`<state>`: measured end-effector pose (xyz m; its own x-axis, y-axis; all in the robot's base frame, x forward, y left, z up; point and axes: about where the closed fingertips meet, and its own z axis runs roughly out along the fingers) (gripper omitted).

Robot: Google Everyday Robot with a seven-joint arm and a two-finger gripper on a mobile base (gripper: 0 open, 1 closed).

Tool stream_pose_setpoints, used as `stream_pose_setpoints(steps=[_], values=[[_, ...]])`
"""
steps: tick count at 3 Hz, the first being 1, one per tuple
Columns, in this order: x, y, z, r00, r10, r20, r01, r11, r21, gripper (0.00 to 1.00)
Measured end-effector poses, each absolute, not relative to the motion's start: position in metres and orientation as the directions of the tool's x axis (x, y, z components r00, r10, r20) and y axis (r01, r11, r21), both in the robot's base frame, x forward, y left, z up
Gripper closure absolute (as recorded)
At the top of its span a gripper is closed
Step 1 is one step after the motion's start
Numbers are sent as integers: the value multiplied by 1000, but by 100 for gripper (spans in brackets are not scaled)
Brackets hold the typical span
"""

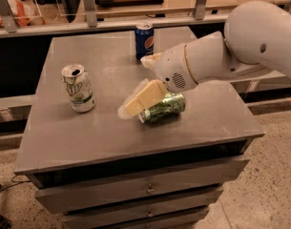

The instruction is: Knock 7up can over

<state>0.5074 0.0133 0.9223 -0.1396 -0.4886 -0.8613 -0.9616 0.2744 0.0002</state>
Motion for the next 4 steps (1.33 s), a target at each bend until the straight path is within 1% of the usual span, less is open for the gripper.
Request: stream_pose_setpoints(steps=[2,4], values=[[532,78,908,-83,-400,-913,-969,247,-20,0],[559,138,888,-68,-296,-953,-973,231,-2,0]])
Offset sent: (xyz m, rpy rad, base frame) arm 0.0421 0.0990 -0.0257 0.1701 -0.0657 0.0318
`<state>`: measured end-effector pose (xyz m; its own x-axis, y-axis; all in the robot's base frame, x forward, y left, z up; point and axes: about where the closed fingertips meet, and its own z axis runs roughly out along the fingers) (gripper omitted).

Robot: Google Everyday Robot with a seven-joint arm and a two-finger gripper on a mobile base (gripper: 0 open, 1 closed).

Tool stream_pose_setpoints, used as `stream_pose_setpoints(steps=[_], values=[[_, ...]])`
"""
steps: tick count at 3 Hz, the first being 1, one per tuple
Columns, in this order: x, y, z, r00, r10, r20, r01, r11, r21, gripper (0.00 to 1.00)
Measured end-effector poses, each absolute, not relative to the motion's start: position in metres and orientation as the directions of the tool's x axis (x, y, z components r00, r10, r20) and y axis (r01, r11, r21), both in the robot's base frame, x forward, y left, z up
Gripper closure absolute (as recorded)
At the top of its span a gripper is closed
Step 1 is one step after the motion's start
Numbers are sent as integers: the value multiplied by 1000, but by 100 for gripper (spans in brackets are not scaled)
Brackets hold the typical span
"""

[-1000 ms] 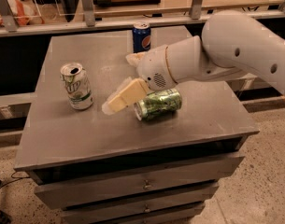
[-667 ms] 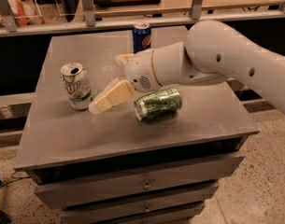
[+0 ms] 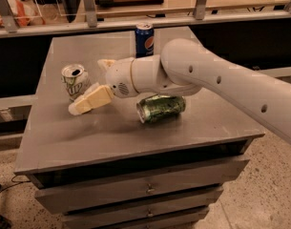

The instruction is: Knock 7up can over

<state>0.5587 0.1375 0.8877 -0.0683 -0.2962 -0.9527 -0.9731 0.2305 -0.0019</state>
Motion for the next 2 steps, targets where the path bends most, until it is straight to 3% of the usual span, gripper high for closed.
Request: stream_pose_setpoints(steps=[2], values=[[580,178,878,-56,-223,-973,-976,218,7,0]])
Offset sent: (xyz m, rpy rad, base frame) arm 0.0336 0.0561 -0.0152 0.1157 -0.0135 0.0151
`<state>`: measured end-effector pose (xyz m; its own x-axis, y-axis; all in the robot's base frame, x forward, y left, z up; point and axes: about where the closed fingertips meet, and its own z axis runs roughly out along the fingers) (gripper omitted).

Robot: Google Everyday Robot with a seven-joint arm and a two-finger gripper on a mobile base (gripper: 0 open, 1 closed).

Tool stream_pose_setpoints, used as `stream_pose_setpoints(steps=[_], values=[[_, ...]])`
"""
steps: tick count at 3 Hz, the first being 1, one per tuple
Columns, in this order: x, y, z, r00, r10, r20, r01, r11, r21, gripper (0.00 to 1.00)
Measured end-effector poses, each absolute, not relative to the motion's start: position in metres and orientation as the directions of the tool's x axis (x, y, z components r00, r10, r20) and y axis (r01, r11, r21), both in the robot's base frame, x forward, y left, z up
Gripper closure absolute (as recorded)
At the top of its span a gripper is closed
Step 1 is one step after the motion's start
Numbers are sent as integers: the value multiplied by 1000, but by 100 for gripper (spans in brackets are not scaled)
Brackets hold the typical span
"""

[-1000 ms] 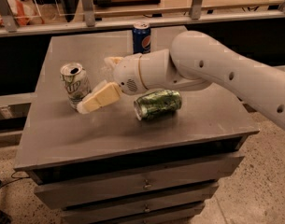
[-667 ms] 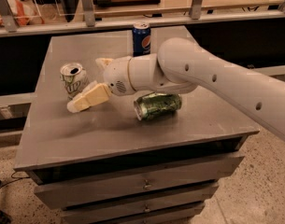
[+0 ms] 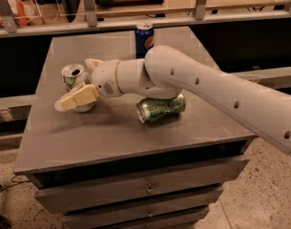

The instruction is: Knock 7up can over

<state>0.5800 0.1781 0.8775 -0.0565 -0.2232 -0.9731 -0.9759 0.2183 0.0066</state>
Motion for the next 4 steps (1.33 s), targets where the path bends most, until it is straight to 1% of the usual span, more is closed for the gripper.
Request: stream_pose_setpoints(steps=[1,2,3,4], values=[[582,188,877,-40,-207,-978,-980,200,-2,18],[582,192,881,-20,-207,-978,-983,180,-19,41],[582,193,895,16,-249,-968,-987,153,-56,64],[584,189,921,54,-349,-936,-991,98,-94,88]])
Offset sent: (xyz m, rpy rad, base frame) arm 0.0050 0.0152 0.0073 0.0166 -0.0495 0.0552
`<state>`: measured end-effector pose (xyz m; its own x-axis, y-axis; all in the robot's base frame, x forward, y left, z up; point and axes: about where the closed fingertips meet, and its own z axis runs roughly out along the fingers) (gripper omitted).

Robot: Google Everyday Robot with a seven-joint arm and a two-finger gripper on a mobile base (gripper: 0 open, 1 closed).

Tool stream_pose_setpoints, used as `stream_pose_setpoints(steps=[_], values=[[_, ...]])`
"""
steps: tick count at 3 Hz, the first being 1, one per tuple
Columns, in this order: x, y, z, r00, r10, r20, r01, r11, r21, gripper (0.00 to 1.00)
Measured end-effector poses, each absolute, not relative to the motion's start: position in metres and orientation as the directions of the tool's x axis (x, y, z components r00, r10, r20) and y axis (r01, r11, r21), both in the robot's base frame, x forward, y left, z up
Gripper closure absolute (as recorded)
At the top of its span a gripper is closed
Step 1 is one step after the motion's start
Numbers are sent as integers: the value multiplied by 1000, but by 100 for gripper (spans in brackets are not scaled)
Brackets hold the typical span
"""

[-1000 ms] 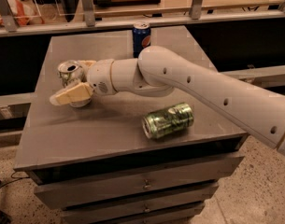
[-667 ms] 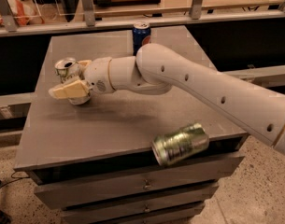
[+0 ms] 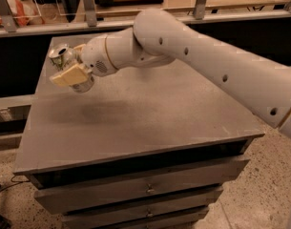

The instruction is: Knock 7up can over

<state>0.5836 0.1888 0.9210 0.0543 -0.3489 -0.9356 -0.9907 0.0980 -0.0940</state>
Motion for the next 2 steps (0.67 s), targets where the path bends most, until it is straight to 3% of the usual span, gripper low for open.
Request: stream_pose_setpoints(steps=[1,2], values=[[593,181,936,68,-503,-861,-993,53,-109,100],[599,165,924,58,-666,-744,-996,15,-92,100]])
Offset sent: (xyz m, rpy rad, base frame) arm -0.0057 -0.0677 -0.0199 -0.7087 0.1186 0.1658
